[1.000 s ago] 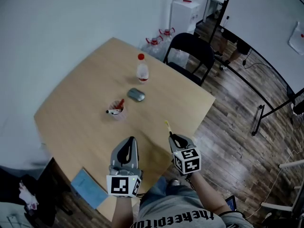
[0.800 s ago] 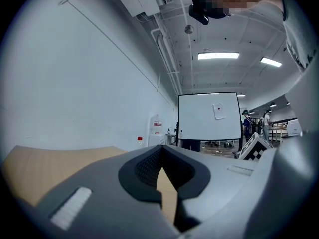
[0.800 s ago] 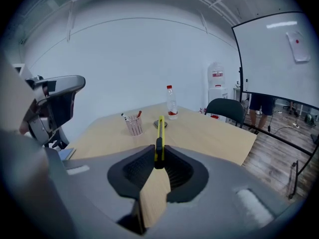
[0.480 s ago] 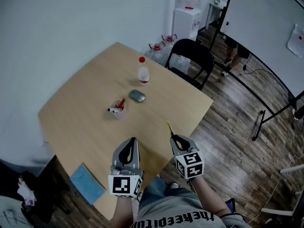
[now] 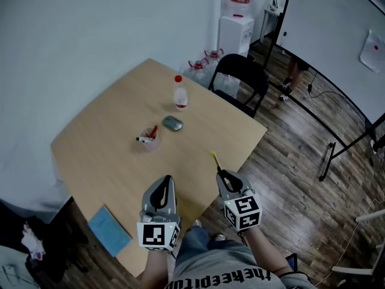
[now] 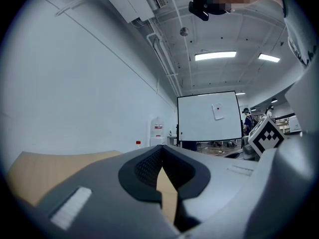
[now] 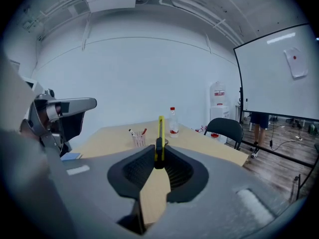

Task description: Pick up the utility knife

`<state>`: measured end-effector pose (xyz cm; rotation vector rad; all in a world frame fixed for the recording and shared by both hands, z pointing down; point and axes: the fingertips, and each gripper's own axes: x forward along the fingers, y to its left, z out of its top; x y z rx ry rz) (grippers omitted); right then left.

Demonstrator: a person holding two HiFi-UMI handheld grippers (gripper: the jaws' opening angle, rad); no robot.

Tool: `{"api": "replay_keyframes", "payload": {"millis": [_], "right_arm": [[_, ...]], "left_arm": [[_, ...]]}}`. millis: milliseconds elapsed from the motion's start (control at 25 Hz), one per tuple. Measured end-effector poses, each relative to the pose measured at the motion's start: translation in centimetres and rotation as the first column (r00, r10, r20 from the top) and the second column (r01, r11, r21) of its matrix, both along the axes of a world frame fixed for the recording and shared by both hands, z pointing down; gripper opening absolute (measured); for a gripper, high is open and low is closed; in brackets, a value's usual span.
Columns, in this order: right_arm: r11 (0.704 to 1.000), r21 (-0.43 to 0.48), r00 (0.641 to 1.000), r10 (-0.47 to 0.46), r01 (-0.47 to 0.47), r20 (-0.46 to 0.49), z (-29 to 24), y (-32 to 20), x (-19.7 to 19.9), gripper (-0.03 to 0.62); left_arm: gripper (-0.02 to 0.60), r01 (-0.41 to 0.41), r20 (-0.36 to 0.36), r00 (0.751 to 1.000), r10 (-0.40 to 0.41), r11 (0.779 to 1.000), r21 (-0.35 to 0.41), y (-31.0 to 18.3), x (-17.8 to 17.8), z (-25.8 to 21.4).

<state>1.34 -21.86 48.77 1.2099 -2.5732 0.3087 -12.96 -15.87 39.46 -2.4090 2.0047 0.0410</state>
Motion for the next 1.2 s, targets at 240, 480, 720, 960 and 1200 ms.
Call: {"api": "replay_keyframes", "payload": {"millis": [240, 480, 720, 960, 1200], "right_arm": [[0.999, 0.044, 0.999, -0.013, 0.011, 0.035, -2.0, 0.9, 0.6, 0.060], [0.995, 0.099, 0.997, -0.035, 0.029, 0.067, -3.9, 1.5, 1.0, 0.060], [0.988, 0.147, 0.993, -0.053, 0.038, 0.102, -5.7, 1.9, 1.8, 0.060], [0.979, 0.200, 0.991, -0.065, 0.040, 0.121, -7.0, 2.6, 2.4, 0.060], [0.968, 0.248, 0.988, -0.072, 0.036, 0.137, -8.1, 3.1, 3.3, 0.060]], "left_arm": [[0.020, 0.003, 0.005, 1.000, -0.003, 1.000, 0.012, 0.8, 0.6, -0.3], [0.020, 0.006, 0.006, 1.000, -0.006, 1.000, 0.020, 1.5, 0.9, -0.1], [0.020, 0.005, 0.010, 1.000, -0.005, 1.000, 0.029, 2.0, 1.5, -0.1], [0.020, 0.015, 0.011, 1.000, -0.015, 1.000, 0.027, 2.6, 1.9, -0.6], [0.020, 0.018, 0.012, 1.000, -0.019, 0.999, 0.031, 3.0, 2.6, -0.8]]}}
